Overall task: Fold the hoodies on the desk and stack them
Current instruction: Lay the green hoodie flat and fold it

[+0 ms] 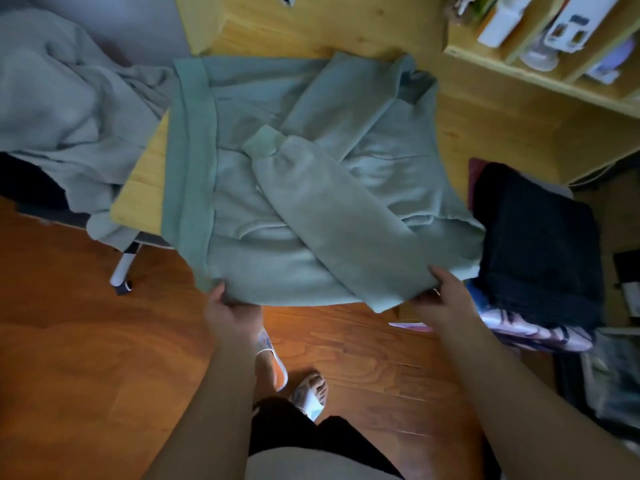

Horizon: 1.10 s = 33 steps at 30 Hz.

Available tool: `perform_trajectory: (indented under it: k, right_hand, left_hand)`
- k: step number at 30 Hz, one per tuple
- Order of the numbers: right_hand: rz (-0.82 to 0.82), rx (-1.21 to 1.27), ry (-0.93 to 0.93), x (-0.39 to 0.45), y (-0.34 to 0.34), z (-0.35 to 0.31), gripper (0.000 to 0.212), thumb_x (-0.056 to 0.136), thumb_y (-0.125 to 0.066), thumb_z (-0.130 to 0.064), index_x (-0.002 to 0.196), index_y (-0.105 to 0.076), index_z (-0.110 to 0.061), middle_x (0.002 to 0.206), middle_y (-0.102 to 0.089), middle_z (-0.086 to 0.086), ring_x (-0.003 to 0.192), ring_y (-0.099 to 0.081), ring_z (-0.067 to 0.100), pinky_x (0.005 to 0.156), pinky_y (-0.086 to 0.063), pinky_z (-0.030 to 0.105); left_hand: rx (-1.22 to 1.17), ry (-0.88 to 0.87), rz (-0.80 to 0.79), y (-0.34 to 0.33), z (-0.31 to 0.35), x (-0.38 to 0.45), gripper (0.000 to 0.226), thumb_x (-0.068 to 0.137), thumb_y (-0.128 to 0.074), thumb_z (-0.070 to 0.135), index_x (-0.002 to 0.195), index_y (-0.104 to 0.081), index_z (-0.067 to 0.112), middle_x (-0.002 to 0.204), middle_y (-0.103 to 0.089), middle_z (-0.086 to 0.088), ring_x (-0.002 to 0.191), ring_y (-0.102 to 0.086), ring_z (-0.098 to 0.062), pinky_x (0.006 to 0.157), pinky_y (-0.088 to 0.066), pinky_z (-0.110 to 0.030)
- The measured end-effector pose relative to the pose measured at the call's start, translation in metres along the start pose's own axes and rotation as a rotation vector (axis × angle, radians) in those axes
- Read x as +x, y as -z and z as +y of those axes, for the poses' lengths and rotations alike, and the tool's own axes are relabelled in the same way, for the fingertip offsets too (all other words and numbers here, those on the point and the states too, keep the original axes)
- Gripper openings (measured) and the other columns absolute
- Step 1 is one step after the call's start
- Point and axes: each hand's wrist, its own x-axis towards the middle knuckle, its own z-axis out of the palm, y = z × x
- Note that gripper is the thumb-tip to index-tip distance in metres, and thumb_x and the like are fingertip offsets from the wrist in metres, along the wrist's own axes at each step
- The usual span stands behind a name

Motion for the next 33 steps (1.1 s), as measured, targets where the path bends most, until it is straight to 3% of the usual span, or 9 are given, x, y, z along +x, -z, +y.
perform_trajectory:
  k: [4, 7, 9, 12, 14, 17, 20, 28, 33]
  right_hand:
    - [-0.086, 0.017, 0.047, -0.038, 0.027, 0.007, 0.048, 0.089, -0.059, -0.006, 0.136, -0.058, -0.014, 0.125, -0.069, 0.012, 0.117, -0.064, 0.032, 0.104, -0.047, 0.053]
    - [-0.078, 0.045, -0.008, -0.077, 0.051, 0.023, 0.045, 0.088, -0.056, -0.002, 0.132, -0.061, -0.013, 0.123, -0.07, 0.014, 0.116, -0.064, 0.034, 0.104, -0.047, 0.053]
    - [-0.083, 0.101, -0.053, -0.099, 0.066, 0.036, 0.049, 0.08, -0.064, -0.002, 0.129, -0.063, -0.012, 0.118, -0.072, 0.015, 0.113, -0.066, 0.034, 0.103, -0.048, 0.049]
    - [-0.089, 0.16, -0.049, -0.126, 0.077, 0.05, 0.081, 0.049, -0.082, -0.007, 0.128, -0.065, -0.013, 0.122, -0.071, 0.013, 0.119, -0.064, 0.032, 0.109, -0.043, 0.045]
    - [-0.076, 0.188, 0.021, -0.145, 0.069, 0.049, 0.054, 0.072, -0.074, -0.009, 0.125, -0.066, -0.014, 0.114, -0.074, 0.012, 0.111, -0.068, 0.027, 0.105, -0.048, 0.043]
    - [-0.11, 0.213, 0.147, -0.17, 0.044, 0.03, 0.024, 0.091, -0.053, -0.013, 0.111, -0.068, -0.015, 0.093, -0.075, 0.008, 0.08, -0.074, 0.021, 0.071, -0.06, 0.033]
    - [-0.14, 0.174, 0.234, -0.188, 0.01, 0.001, 0.011, 0.092, -0.055, -0.021, 0.094, -0.064, -0.015, 0.08, -0.069, 0.006, 0.071, -0.069, 0.019, 0.069, -0.057, 0.032]
    - [-0.02, 0.121, 0.205, -0.151, -0.107, -0.063, 0.027, 0.093, -0.057, -0.037, 0.084, -0.06, -0.012, 0.072, -0.056, 0.004, 0.068, -0.065, 0.017, 0.061, -0.059, 0.027]
    - [0.003, 0.062, 0.215, -0.094, -0.19, -0.125, 0.03, 0.094, -0.054, -0.039, 0.076, -0.055, -0.015, 0.068, -0.052, 0.0, 0.061, -0.058, 0.013, 0.054, -0.052, 0.023]
  left_hand:
    - [0.14, -0.049, 0.052, -0.007, 0.047, -0.05, 0.046, 0.096, -0.055, 0.012, 0.141, -0.058, 0.015, 0.138, -0.064, -0.011, 0.13, -0.06, -0.03, 0.109, -0.045, -0.047]
    - [0.213, -0.117, 0.067, -0.02, 0.079, -0.09, 0.043, 0.098, -0.051, 0.013, 0.14, -0.059, 0.016, 0.135, -0.067, -0.008, 0.123, -0.065, -0.027, 0.105, -0.049, -0.043]
    - [0.27, -0.146, 0.06, -0.026, 0.095, -0.116, 0.04, 0.092, -0.056, 0.017, 0.131, -0.065, 0.015, 0.12, -0.072, -0.005, 0.101, -0.07, -0.024, 0.085, -0.054, -0.034]
    - [0.284, -0.128, 0.008, -0.039, 0.107, -0.15, 0.015, 0.087, -0.056, 0.021, 0.094, -0.067, 0.015, 0.084, -0.06, 0.0, 0.063, -0.046, -0.017, 0.061, -0.041, -0.026]
    - [0.213, -0.16, -0.023, -0.054, 0.112, -0.159, 0.007, 0.08, -0.059, 0.021, 0.082, -0.063, 0.015, 0.078, -0.052, 0.001, 0.064, -0.048, -0.015, 0.067, -0.046, -0.026]
    - [0.112, -0.232, -0.017, -0.092, 0.118, -0.159, 0.018, 0.063, -0.069, 0.02, 0.076, -0.058, 0.016, 0.076, -0.051, -0.001, 0.067, -0.056, -0.017, 0.083, -0.053, -0.028]
    - [0.138, -0.268, 0.019, -0.139, 0.122, -0.147, 0.01, 0.066, -0.06, 0.025, 0.068, -0.055, 0.017, 0.067, -0.047, 0.0, 0.058, -0.051, -0.016, 0.072, -0.048, -0.027]
    - [0.237, -0.066, 0.191, -0.242, 0.134, -0.049, 0.026, 0.095, -0.049, 0.031, 0.081, -0.06, 0.012, 0.07, -0.06, -0.002, 0.074, -0.064, -0.018, 0.077, -0.057, -0.033]
    - [0.359, -0.066, 0.108, -0.315, 0.123, 0.029, 0.029, 0.099, -0.047, 0.033, 0.084, -0.058, 0.011, 0.082, -0.063, -0.003, 0.083, -0.069, -0.018, 0.089, -0.058, -0.032]
